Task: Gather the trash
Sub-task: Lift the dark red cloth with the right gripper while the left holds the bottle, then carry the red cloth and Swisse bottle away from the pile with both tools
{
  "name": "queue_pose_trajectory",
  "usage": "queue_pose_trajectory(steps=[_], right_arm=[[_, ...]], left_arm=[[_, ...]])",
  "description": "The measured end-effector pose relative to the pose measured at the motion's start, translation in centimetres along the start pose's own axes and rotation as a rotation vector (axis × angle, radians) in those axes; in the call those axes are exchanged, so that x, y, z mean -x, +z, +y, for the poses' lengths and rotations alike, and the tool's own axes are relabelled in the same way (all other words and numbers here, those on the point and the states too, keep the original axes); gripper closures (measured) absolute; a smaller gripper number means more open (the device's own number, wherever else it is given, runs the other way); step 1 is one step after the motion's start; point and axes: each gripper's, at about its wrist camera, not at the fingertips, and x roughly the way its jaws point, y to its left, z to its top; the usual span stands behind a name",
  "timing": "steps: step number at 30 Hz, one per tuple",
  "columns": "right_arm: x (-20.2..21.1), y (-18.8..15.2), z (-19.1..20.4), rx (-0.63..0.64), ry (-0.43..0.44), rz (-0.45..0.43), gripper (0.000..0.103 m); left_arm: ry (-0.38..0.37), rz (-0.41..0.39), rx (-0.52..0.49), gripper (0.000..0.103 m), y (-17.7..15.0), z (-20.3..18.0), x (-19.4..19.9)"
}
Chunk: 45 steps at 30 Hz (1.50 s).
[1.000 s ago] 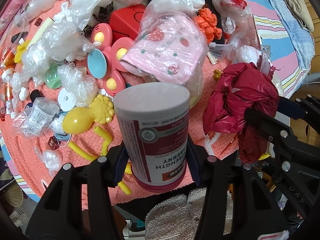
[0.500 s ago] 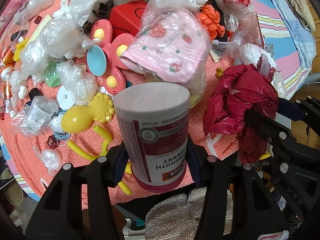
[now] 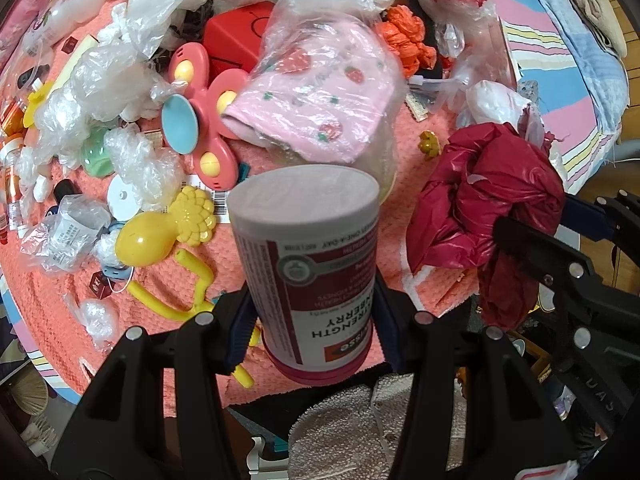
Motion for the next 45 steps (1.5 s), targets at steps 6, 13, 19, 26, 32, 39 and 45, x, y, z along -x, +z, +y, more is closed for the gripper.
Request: queue_pose_trajectory(steps=[6,13,19,26,32,39,45], right_arm=[[0.3,-0.6,-1.2,-0.02,-0.02,0.001,0.07],[0.0,-1.4,-2.8,-0.049,-0.028,0.017,0.07],[0.1,-2.0,-3.6,-0.06,-0.02,0.018,0.07],[1.2,-2.7,-5.0,-0.088,-0.023,-0.001,0.07],[1.7,-3.5,-6.8,-0.126,-0.037,-0.003,0.07],[1.9,-4.4,-8.4,-0.158,-0.044,-0.009,0.07],[2.4,-5.2,-9.8,-0.188,-0.05,-0.016,0.07]], left_arm=[[0.001,-0.002,-0.016,0.054,0.2,-1.4,0.1],[0.01,-0.012,-0.056,0.054,0.2,-3.8,0.8],[0.014,-0.018,-0.095,0.054,0.7,-6.7,1.3],[0.018,-0.022,-0.125,0.054,1.0,-8.4,2.5],[0.023,-0.036,-0.159,0.054,0.9,-9.6,3.4],[0.017,-0.032,-0.209,0.054,1.2,-12.5,3.7],[0.011,-0.021,-0.235,0.054,1.3,-14.1,3.3]])
